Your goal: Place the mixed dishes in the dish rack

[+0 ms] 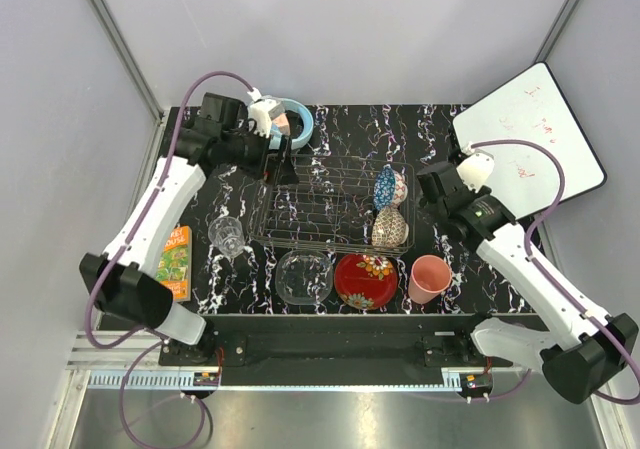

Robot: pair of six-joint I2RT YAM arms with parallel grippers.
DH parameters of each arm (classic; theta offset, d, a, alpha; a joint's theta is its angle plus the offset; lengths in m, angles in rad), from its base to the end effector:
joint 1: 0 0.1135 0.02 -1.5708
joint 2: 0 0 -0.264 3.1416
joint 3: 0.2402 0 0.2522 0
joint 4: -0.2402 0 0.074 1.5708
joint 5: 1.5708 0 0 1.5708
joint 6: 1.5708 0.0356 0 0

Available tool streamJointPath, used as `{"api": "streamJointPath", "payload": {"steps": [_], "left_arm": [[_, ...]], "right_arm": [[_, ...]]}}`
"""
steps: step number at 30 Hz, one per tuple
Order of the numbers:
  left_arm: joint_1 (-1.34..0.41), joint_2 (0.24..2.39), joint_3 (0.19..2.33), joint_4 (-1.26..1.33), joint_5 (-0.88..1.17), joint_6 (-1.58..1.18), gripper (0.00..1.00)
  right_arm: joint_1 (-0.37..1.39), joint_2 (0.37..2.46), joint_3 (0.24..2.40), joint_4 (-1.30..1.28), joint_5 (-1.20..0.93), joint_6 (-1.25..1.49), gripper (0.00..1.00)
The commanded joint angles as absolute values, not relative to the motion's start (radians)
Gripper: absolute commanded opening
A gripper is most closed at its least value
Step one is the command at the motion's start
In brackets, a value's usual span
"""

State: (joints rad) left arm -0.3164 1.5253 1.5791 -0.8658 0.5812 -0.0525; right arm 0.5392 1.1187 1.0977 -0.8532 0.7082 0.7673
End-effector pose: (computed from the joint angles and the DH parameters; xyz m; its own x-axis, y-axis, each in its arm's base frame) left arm 0.2988 -0.1184 0.3750 -0.7212 0.1900 -0.6662 0.5820 0.6877 -0.4340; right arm 0.1970 0.0909 0.3283 -0.4959 0.3177 -0.8082 0.4340 0.8968 0.0863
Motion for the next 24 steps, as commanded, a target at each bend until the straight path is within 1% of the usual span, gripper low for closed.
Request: {"api": "streamJointPath", "payload": {"steps": [1,3,4,6,10,15,19,24], "left_arm": [[-0.327,1.431,1.609,-1.068,0.319,0.227,0.99],[-0.321,1.376,1.560,-1.048,0.296,0.229,0.99],[-0.321,1.356,1.501,-1.029,0.292,0.226,0.99],[-0.321,1.318,1.445,-0.977,0.269,0.221,0.99],[-0.316,1.308,1.343,-0.916,0.230,0.225,0.99],[-0.291,1.325,1.307,-0.897,0.287,0.199,0.99],[-0.291,1.328,1.252,-0.879,0.334,0.190,0.99],[-0.291,1.336,1.213,-0.842,0.340,0.180,0.99]], "right_arm": [[0.535,1.039,1.062,-0.810,0.568,0.729,0.80],[0.535,1.022,1.036,-0.784,0.494,0.689,0.79],[0.535,1.013,1.026,-0.782,0.461,0.686,0.77],[0.535,1.008,1.003,-0.790,0.460,0.684,0.77],[0.535,1.035,0.982,-0.808,0.488,0.722,0.77],[0.535,1.115,1.029,-0.802,0.410,0.724,0.77],[0.531,1.176,1.052,-0.798,0.416,0.703,0.76],[0.471,1.256,1.089,-0.776,0.378,0.678,0.74]]}}
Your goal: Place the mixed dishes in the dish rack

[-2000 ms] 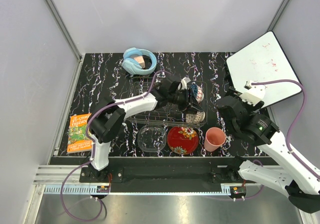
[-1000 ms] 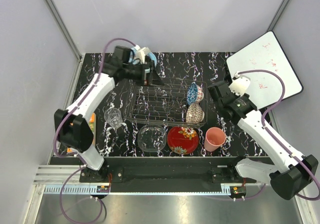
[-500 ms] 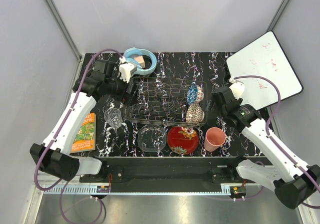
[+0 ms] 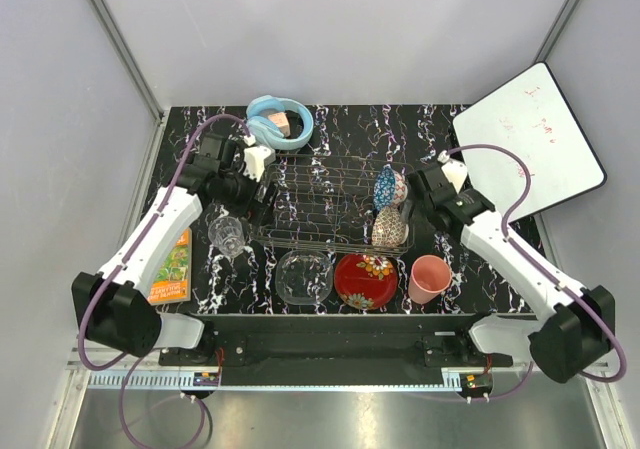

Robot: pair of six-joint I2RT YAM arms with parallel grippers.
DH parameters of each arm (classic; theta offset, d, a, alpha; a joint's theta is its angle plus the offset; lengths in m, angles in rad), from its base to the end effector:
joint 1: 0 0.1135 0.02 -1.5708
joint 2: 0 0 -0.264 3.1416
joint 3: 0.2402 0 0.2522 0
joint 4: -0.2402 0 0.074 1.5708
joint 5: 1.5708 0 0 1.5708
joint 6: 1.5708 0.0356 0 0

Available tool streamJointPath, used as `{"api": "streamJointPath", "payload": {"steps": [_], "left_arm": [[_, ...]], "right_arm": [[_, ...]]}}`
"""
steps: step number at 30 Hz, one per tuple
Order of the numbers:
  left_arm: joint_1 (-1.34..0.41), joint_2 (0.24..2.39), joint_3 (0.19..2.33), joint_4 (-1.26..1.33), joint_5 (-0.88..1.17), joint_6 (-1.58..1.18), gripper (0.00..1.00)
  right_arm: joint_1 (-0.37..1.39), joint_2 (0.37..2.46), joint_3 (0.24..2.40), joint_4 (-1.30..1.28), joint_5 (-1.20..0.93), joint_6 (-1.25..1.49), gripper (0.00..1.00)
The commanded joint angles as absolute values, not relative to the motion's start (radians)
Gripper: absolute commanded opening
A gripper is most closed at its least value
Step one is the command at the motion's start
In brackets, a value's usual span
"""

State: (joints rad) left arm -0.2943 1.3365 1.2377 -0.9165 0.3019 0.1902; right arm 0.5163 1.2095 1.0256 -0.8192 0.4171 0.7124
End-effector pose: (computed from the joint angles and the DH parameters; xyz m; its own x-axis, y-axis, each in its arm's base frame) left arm 0.2509 -0.0871 0.3141 -0.7177 0.4062 -0.5656 0.5730 0.8060 -0.1484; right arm 0.2122 0.1038 0.2848 -0.7261 0.2750 -0.6302 0.2811 0.9552 0.0930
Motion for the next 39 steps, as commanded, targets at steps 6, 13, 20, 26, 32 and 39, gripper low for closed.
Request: {"api": "streamJointPath", "payload": {"steps": [6,13,20,26,32,39], "left_arm": [[-0.291,1.342,1.161,-0.813,0.376,0.173,0.99],[-0.293,1.362,1.152,-0.796,0.394,0.179,0.99],[-0.291,1.374,1.160,-0.798,0.411,0.184,0.99],[-0.291,1.385,1.152,-0.796,0.437,0.181,0.99],[-0.291,1.413,1.160,-0.793,0.477,0.161,0.99],[-0.291,1.411,1.157,-0.792,0.468,0.173,0.99]], "right_arm": [[0.359,1.425,1.150,-0.744,0.305,0.638,0.65],[0.295,1.558,1.236,-0.703,0.256,0.621,0.57],[0.285,1.672,1.328,-0.666,0.232,0.600,0.45],[0.273,1.768,1.400,-0.643,0.192,0.580,0.37],[0.268,1.867,1.512,-0.644,0.175,0.563,0.42],[0.264,1.927,1.598,-0.646,0.149,0.561,0.48]]}}
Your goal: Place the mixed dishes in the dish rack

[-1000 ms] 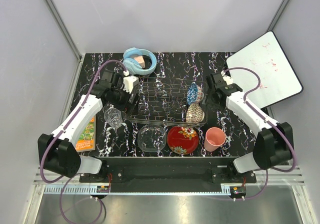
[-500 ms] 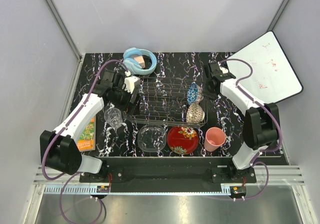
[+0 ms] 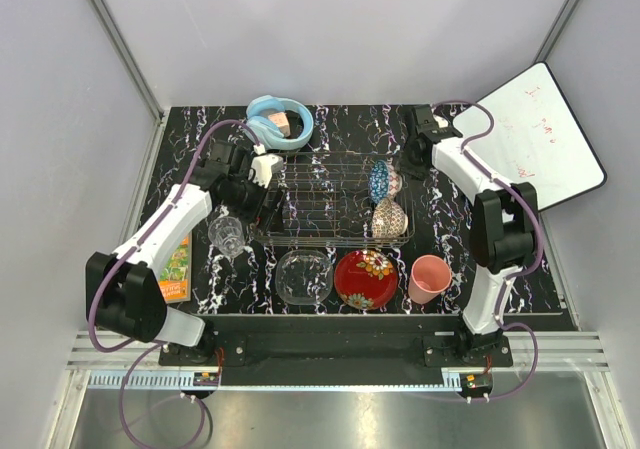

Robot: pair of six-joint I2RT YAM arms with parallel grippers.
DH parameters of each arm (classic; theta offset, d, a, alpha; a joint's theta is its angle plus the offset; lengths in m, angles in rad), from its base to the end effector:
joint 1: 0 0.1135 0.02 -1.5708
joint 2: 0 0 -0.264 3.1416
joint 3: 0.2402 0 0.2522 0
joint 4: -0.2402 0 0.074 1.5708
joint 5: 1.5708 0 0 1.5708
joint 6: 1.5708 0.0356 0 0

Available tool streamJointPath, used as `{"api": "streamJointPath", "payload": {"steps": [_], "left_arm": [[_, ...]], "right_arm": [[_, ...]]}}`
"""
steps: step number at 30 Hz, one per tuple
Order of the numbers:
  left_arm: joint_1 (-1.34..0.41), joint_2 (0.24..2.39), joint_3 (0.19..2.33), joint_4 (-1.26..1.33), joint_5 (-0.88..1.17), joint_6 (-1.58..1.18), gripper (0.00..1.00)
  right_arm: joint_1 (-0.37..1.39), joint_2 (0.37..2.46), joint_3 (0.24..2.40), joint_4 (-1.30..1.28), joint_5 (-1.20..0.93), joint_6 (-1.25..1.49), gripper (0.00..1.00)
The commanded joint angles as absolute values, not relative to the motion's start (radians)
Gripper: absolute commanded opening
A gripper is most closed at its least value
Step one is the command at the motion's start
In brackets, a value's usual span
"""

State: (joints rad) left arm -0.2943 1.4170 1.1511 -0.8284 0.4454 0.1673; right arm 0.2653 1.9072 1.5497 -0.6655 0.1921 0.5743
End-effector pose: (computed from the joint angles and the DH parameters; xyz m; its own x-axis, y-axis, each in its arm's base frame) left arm 0.2638 -0.0960 0.2736 -0.7634 0.3884 -0.5160 0.5862 0.7521 -0.3011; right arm 0.4016 0.1021 0.2402 -0.7793 0.3408 -0.5258 0.3120 0.9388 0.1461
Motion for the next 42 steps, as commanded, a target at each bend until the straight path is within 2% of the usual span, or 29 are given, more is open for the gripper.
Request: {"api": "streamJointPath", "payload": {"steps": [1,5,8,14,18,25,29,33,42], "left_arm": [[-0.291,1.411,1.157,-0.792,0.468,0.176,0.99],[-0.291,1.408,1.175,-0.792,0.459,0.173,0.99],[-0.291,1.393,1.206,-0.792,0.443,0.178,0.99],[-0.291,1.352,1.261,-0.813,0.425,0.172,0.99],[-0.291,1.310,1.266,-0.824,0.397,0.182,0.99],[-0.291,1.264,1.262,-0.847,0.367,0.193,0.99],[-0.291,1.258,1.262,-0.856,0.371,0.184,0.99],[-0.291,1.246,1.250,-0.861,0.356,0.202,0.99],[-0.291,1.232,1.232,-0.874,0.337,0.232,0.99]], "right_arm": [[0.265,1.921,1.600,-0.647,0.156,0.560,0.56],[0.264,1.853,1.582,-0.647,0.225,0.561,0.73],[0.264,1.783,1.569,-0.647,0.281,0.554,0.78],[0.264,1.559,1.465,-0.658,0.337,0.609,0.78],[0.282,1.357,1.280,-0.661,0.290,0.696,0.70],[0.564,1.013,1.025,-0.549,0.097,0.677,0.69],[0.736,0.967,0.957,-0.557,0.078,0.651,0.68],[0.816,0.942,0.924,-0.583,-0.024,0.643,0.68],[1.104,1.069,0.928,-0.807,0.089,0.739,0.69]]}}
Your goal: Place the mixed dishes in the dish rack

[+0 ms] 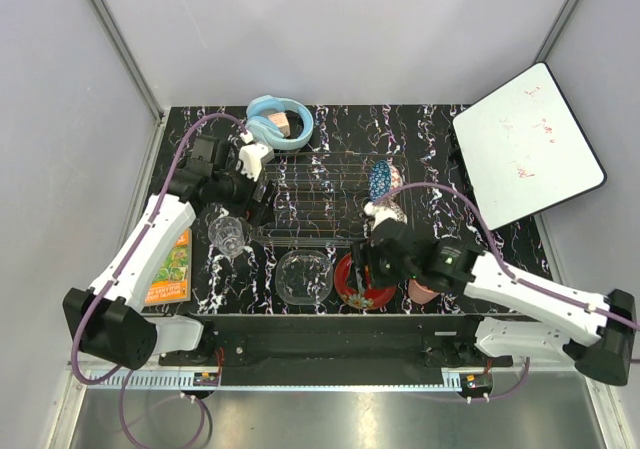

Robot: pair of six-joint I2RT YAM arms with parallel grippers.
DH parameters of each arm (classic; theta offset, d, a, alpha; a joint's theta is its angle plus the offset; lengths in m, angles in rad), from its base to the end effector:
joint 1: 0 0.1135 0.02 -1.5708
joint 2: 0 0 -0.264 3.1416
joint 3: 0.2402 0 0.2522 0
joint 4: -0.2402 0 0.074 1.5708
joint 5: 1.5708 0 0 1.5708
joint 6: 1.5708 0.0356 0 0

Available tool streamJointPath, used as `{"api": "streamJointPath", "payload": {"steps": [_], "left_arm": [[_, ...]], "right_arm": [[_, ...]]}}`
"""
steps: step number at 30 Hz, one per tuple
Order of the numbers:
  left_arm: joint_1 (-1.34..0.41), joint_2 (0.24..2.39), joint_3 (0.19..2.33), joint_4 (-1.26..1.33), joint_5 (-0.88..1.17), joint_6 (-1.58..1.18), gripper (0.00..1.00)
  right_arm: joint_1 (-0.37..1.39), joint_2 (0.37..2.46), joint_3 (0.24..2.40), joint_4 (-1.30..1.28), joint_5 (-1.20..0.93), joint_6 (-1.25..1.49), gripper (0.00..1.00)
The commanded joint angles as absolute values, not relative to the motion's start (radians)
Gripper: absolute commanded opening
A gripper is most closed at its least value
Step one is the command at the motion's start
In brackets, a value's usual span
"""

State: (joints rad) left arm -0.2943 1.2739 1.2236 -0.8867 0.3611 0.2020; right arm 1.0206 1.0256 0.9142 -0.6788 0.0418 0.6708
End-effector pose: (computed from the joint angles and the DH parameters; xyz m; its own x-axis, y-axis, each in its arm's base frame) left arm 0.2394 -0.0857 0.3271 -0.6608 0.3964 -0.6373 0.6167 0.7707 -0.1601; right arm 0.1112 0.1785 0.2938 -0.8109 -0.1341 -0.5697 -0.4242 0.8053 0.4142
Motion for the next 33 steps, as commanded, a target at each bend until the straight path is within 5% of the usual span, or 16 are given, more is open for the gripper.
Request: {"api": "streamJointPath", "payload": {"steps": [1,13,33], "left_arm": [[-0.291,1.229,1.227,-0.876,0.336,0.235,0.99],[-0.291,1.213,1.201,-0.873,0.319,0.287,0.99],[-0.291,1.289,1.236,-0.890,0.354,0.302,0.99]], "right_arm": [[1.118,1.068,0.917,-0.816,0.095,0.761,0.68],[1.134,0.962,0.704,-0.922,0.330,1.189,0.67],[1.037,1.088,0.546,-0.614,0.327,1.157,0.68]]}}
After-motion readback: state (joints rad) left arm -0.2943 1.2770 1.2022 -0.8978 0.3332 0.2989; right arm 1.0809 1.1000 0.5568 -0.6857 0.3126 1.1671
